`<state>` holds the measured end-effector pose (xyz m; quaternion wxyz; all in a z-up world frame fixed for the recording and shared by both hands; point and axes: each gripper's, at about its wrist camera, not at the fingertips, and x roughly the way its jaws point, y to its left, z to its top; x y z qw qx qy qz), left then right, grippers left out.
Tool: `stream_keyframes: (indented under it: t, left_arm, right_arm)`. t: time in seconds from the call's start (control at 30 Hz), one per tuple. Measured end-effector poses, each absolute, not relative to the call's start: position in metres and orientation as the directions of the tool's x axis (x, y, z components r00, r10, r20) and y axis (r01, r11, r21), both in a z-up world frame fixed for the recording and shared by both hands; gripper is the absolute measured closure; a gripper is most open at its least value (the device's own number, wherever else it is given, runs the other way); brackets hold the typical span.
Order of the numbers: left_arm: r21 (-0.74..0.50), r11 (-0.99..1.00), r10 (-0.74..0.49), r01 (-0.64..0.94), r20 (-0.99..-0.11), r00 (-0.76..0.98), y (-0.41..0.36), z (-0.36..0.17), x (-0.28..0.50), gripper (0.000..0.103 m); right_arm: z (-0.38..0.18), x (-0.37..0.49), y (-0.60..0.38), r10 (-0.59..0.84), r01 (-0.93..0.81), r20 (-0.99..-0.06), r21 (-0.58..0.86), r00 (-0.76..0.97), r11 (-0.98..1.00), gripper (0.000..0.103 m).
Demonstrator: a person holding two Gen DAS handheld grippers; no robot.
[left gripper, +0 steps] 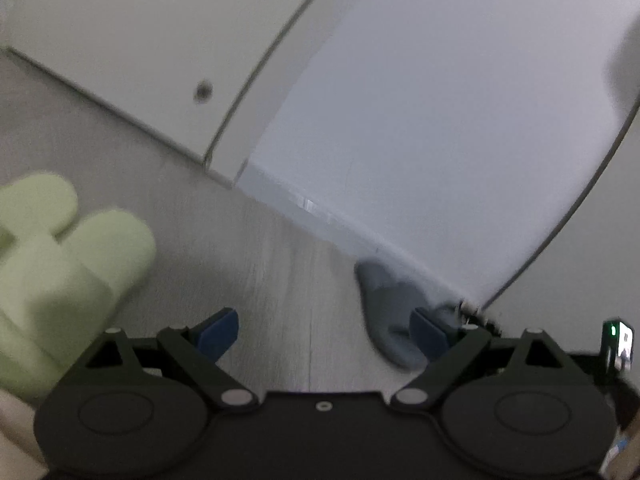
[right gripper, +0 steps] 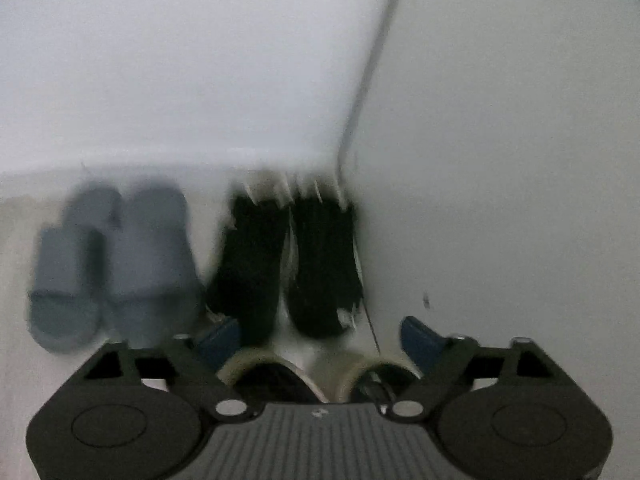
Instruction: Organize scattered shoes
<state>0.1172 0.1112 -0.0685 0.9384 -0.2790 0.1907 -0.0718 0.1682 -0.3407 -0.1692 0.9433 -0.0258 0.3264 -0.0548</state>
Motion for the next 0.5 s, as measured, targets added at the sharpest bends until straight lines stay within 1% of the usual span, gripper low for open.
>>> stream_keyframes:
  t: [0.03,0.1,0.2,0.3,0.33,0.4,0.47,0.5]
  left_arm:
    - [-0.551,0.834,-0.231,0.039,-0.284,0.930,0.116,-0.061,0.109,0.010]
    - [-0.520,0.854,-0.181,0.027,-0.248,0.952,0.133,-0.045,0.090,0.009]
    - [-0.435,0.899,-0.058,-0.046,-0.224,0.973,0.163,-0.028,0.056,0.009]
    - [-0.360,0.920,0.075,-0.155,-0.225,0.971,0.191,-0.026,0.025,0.008]
    - [-0.346,0.914,0.134,-0.211,-0.234,0.963,0.205,-0.029,0.011,0.008]
    - [-0.337,0.882,0.247,-0.329,-0.263,0.933,0.235,-0.040,-0.016,0.008]
    - [-0.359,0.844,0.304,-0.399,-0.293,0.906,0.256,-0.052,-0.036,0.008]
    - [-0.370,0.823,0.329,-0.431,-0.309,0.893,0.267,-0.057,-0.046,0.008]
  right_arm:
    - [-0.170,0.154,-0.320,-0.085,0.068,-0.590,-0.051,0.803,0.996,0.001]
    - [-0.170,0.126,-0.279,-0.016,0.028,-0.540,0.014,0.841,1.000,0.000]
    - [-0.171,0.084,-0.217,0.084,-0.040,-0.452,0.105,0.888,0.994,0.000]
    - [-0.172,0.045,-0.159,0.173,-0.112,-0.359,0.185,0.917,0.976,0.000]
    - [-0.174,0.043,-0.153,0.194,-0.126,-0.360,0.204,0.913,0.971,0.000]
    - [-0.177,0.029,-0.113,0.308,-0.188,-0.361,0.332,0.880,0.924,0.000]
    - [-0.179,0.017,-0.069,0.404,-0.224,-0.362,0.447,0.840,0.866,0.000]
    - [-0.181,0.015,-0.032,0.464,-0.256,-0.393,0.477,0.794,0.841,0.000]
